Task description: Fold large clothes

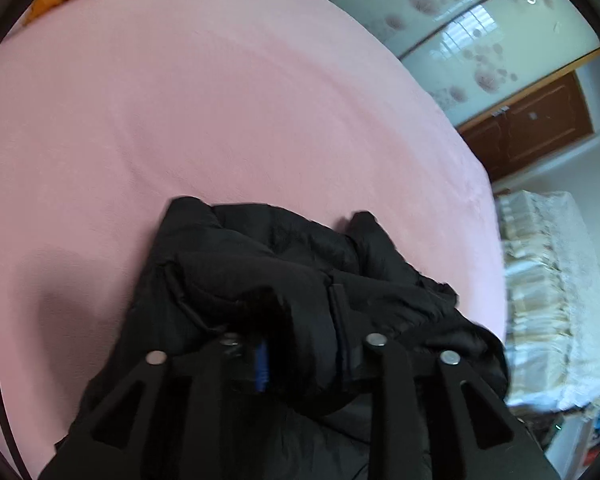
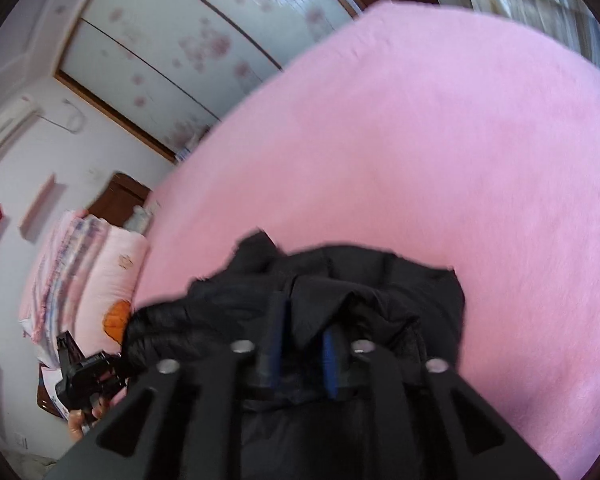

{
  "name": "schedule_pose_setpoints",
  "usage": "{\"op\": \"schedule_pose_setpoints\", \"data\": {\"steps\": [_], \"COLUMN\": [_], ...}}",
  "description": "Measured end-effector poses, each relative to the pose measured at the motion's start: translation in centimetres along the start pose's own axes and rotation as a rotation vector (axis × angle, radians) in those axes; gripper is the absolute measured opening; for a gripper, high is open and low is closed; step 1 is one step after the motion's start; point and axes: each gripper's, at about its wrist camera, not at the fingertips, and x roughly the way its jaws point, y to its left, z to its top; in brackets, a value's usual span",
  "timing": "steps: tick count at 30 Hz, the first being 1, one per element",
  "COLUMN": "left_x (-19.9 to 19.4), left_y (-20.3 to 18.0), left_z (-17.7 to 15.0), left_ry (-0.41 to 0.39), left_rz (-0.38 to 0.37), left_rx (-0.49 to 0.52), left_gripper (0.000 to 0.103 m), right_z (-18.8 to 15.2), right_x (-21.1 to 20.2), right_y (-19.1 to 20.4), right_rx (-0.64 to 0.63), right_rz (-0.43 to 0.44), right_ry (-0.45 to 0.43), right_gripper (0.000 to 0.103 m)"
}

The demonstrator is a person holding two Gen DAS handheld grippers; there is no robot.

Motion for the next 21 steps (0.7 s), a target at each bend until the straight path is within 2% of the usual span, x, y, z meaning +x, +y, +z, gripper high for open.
{"op": "schedule_pose_setpoints", "data": {"steps": [1,3,4,5,7,9,12,17,21], "left_x": [-0.1,-1.1,-1.5,-1.9,-3.6,-5.0,-6.8,-8.2,-6.7], "left_y": [-0.1,-0.3,-0.4,-0.6,-0.9,-1.0,-1.7,-3.4,-5.9], "left_z": [0.2,0.5,0.7,0.8,1.3,1.4,1.2,0.7,-0.4], "left_ry": [0.006,-0.01,-0.021,-0.029,-0.056,-0.076,-0.134,-0.182,-0.203], "left_rz": [-0.043,-0.115,-0.141,-0.158,-0.179,-0.156,-0.049,0.034,0.144], "left_rx": [0.016,0.055,0.073,0.086,0.138,0.196,0.337,0.53,0.754], "left_gripper": [0.04,0.051,0.054,0.055,0.056,0.061,0.075,0.075,0.075], "right_z": [-0.1,-0.1,0.0,0.0,0.2,0.3,0.2,0.0,-0.3], "right_x": [-0.3,-1.3,-2.0,-2.8,-4.2,-5.2,-5.9,-4.8,-2.9], "right_y": [0.2,0.6,0.8,1.1,1.6,2.2,3.1,4.6,5.7], "right_rx": [-0.017,-0.058,-0.08,-0.101,-0.154,-0.212,-0.334,-0.474,-0.6], "right_rz": [0.003,0.019,0.025,0.029,0.027,0.006,-0.07,-0.124,-0.156], "right_ry": [-0.001,-0.025,-0.042,-0.065,-0.107,-0.133,-0.167,-0.137,-0.117], "right_gripper": [0.036,0.047,0.053,0.064,0.069,0.069,0.069,0.069,0.069]}}
